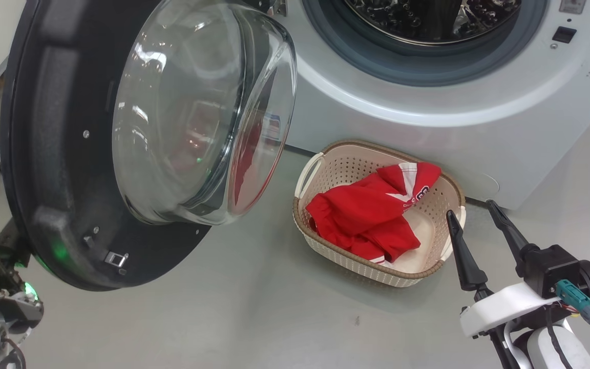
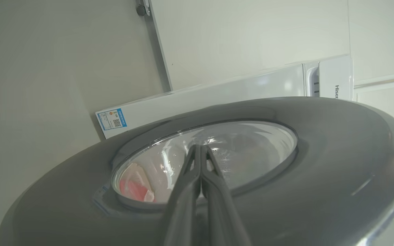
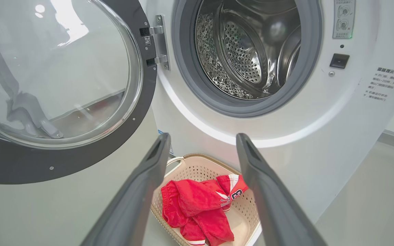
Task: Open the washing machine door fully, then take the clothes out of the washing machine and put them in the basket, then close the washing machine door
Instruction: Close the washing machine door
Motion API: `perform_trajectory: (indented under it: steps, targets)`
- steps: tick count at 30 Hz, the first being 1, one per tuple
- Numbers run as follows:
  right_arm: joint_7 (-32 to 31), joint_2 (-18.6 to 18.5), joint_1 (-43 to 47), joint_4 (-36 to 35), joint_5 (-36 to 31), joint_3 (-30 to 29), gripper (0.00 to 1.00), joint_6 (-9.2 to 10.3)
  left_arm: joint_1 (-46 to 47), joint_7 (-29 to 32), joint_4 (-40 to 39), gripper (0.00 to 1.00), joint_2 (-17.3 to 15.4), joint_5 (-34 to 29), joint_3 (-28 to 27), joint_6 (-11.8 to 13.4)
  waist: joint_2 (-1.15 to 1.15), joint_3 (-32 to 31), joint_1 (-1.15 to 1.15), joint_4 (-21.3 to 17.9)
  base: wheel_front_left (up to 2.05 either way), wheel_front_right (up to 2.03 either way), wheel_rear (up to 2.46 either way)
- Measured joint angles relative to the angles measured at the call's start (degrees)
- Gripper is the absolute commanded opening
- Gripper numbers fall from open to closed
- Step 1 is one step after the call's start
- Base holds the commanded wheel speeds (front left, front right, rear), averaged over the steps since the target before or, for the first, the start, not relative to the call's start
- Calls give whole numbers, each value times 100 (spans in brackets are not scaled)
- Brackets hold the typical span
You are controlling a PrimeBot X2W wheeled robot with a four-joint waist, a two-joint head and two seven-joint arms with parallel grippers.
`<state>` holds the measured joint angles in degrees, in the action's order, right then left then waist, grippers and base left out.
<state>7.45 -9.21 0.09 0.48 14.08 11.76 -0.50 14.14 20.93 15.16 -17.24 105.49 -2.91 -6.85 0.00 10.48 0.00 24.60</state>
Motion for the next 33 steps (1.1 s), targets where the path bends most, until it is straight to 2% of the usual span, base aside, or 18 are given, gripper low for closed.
perform_trajectory:
  steps: [11,23,33]
  targets:
    - [97,46,-76,8,0,27,100,0,-455,524,-533,0,45,40,154,-1,0,30,0,-270,0,0,0]
    - [202,171,-145,41,45,48,100,5,-790,972,-1349,0,335,46,218,-1,0,128,0,-672,0,0,0]
    - [322,266,-225,156,99,77,100,7,-1082,1235,-1871,0,633,83,225,-1,0,215,0,-1155,0,0,0]
